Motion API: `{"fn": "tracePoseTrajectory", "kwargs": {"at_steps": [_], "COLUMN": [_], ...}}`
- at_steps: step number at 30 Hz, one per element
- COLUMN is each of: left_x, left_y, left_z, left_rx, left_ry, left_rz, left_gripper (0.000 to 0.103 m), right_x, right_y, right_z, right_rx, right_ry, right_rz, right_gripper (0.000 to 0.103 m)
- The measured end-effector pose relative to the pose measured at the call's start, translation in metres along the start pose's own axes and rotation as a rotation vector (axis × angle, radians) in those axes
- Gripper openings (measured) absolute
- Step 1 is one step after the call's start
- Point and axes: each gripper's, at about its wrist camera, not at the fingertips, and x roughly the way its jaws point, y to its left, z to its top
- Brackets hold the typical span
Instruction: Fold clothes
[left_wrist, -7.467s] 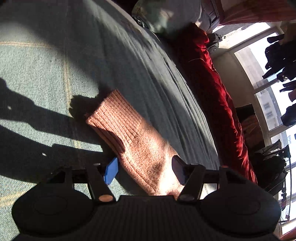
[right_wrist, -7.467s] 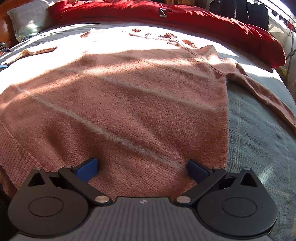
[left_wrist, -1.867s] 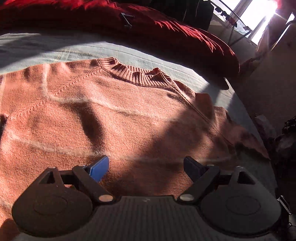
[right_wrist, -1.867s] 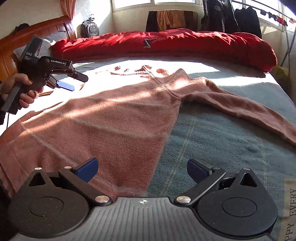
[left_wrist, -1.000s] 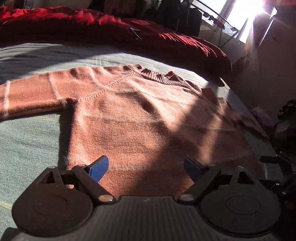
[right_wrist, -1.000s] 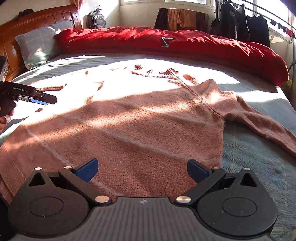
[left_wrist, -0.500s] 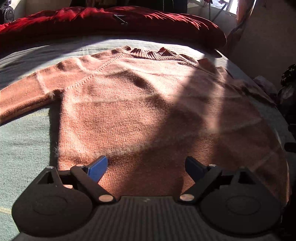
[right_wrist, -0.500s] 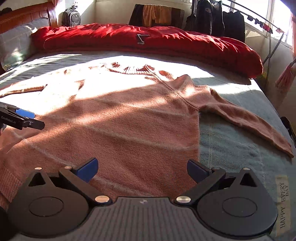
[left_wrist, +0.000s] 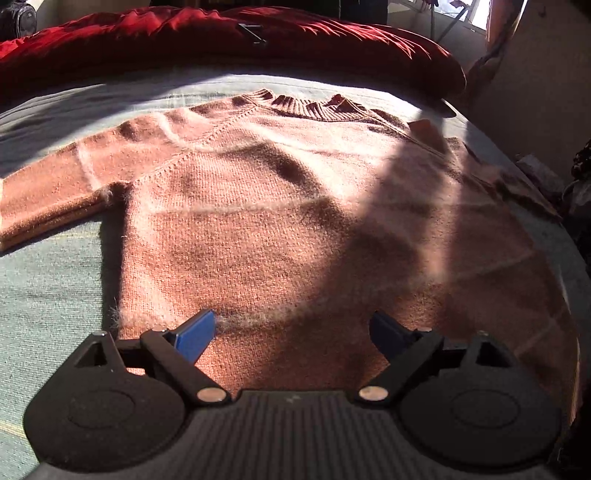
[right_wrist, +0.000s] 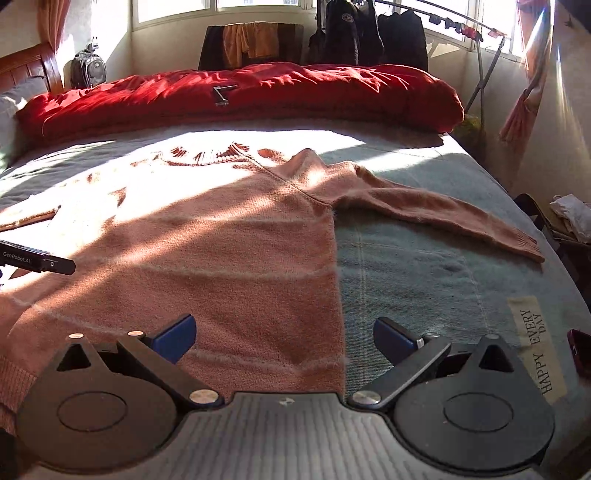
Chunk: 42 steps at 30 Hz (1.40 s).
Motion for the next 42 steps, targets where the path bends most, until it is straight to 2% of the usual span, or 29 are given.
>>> {"fn": "tracePoseTrajectory", "kwargs": {"at_steps": [5,12,18,23,31,34,38,42], "left_x": [-0.004,-0.023,-0.023,-0.024,0.007,0.018,0.03,0.042], "left_y": [-0.007,-0.021,-0.037,-0.059,-0.103,-0.117,-0.132,-0.132], "left_z": [-0.003,-0.002,-0.012,-0.012,0.009,0.015,0.019,0.019], "left_rx": [-0.011,0.003,-0.011,0.028,0.161,0.171,0.197,0.159], "left_ry": [-0.026,-0.073,-0.045,-0.015,0.109,0.133,0.142,0.159], "left_rz": [0.038,0.048,0.07,0.106,0.172,0.167,0.173,0.18], "left_gripper": [0.091,0.091,0.091,0.091,0.091,0.091,0.091,0.091], "right_x": [0.003,0.008,0.019,0.03,0.043,0.041,0.044,0.048], "right_y": [0.01,0.0,-0.001,-0.002,-0.016,-0.02,-0.026,-0.032], "right_z": [0.006,0.007,0.007,0.005,-0.012,-0.024,-0.038,-0.047], "right_rx": [-0.066,-0.052,-0.077,-0.095,0.123,0.154,0.227,0.285], "right_ry": [-0.015,-0.014,-0.016,-0.078,-0.151,-0.177,-0.188,-0.196], "right_rz": [0.045,0.049,0.092,0.12,0.115,0.117,0.06,0.046], "right_gripper": [0.103,0.103,0.103,0.103,0.103,0.103,0.103,0.103]}}
